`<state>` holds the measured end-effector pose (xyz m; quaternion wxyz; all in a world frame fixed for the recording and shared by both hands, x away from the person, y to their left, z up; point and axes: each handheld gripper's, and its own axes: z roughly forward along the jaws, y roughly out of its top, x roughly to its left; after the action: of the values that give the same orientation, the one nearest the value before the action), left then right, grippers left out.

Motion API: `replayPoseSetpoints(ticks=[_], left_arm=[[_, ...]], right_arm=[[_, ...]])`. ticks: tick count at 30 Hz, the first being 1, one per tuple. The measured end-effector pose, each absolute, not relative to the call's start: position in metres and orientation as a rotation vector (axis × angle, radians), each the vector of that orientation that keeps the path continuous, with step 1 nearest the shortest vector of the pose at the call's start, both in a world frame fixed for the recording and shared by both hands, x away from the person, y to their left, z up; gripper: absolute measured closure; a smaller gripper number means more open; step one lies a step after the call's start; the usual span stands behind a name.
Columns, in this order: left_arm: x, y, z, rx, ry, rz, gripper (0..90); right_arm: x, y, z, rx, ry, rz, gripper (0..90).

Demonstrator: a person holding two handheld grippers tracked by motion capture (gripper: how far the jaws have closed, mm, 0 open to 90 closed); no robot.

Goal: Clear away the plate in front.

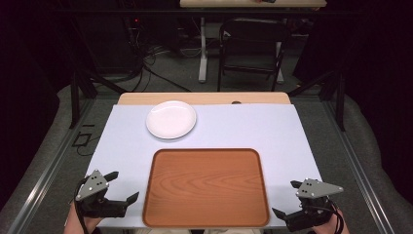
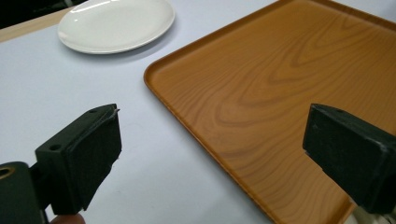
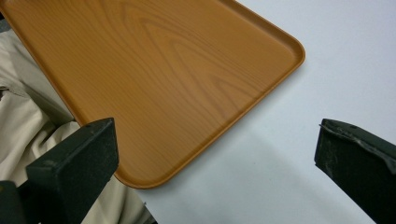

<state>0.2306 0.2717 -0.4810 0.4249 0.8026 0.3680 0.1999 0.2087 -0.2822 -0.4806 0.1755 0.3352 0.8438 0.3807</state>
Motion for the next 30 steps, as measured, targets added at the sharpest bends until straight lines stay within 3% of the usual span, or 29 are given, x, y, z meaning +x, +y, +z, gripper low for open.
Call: replayPoseSetpoints(ticks=[15,30], left_arm=[[0.236,0.259,-0.478,1.889,1.024,0.469,4.4],[0.256,0.243,-0.48,1.732,1.16,0.276,2.7]], right_arm=[[0.209,-0.282,-0.481,0.948,2.394,1.073,0.0],[0.209,-0.282,-0.481,0.944,2.399,1.072,0.0]])
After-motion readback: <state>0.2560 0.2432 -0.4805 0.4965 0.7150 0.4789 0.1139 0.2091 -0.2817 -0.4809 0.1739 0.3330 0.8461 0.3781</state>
